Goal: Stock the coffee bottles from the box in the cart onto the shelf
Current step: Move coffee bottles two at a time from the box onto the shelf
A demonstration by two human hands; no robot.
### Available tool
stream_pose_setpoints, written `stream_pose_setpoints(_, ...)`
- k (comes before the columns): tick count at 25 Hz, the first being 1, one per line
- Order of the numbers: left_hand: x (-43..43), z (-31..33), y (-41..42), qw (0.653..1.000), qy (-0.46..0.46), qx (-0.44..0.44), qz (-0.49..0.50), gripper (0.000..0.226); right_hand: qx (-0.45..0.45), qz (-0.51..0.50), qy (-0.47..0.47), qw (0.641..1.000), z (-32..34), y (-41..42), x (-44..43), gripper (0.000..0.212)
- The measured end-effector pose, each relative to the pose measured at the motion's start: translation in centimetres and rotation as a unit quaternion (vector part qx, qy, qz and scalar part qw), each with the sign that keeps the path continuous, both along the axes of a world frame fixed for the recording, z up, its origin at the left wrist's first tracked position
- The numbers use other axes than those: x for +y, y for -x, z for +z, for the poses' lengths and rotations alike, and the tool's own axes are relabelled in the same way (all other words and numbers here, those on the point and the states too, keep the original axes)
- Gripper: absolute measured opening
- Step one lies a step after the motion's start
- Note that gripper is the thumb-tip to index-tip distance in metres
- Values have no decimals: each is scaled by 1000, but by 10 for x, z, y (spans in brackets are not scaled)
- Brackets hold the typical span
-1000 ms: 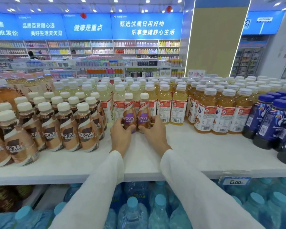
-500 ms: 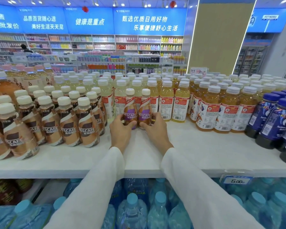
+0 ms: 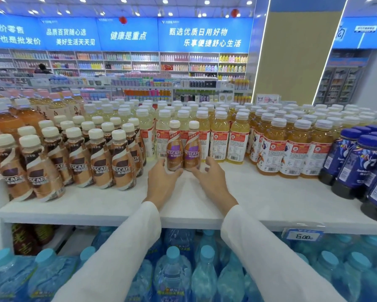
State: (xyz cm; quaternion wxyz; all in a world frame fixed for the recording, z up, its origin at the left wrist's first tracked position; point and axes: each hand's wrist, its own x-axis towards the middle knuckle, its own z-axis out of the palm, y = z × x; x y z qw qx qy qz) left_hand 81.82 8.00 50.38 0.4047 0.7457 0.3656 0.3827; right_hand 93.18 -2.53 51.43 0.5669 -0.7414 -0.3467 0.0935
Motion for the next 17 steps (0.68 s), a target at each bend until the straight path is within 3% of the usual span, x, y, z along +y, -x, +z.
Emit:
stream_pose_setpoints(3,-27,-1,33,997,-12,63,39,63,-37,9,46,998,-3,14,-47,53)
stream_pose_setpoints(9,-115,-17,108,995,-52,17,89,49,-81,58,25,995,-18,59,-135,40)
stream_pose_setpoints(17,-213,-94,230,974,36,-29,223,40,-45,196,-8,979,-82,162,-185,29)
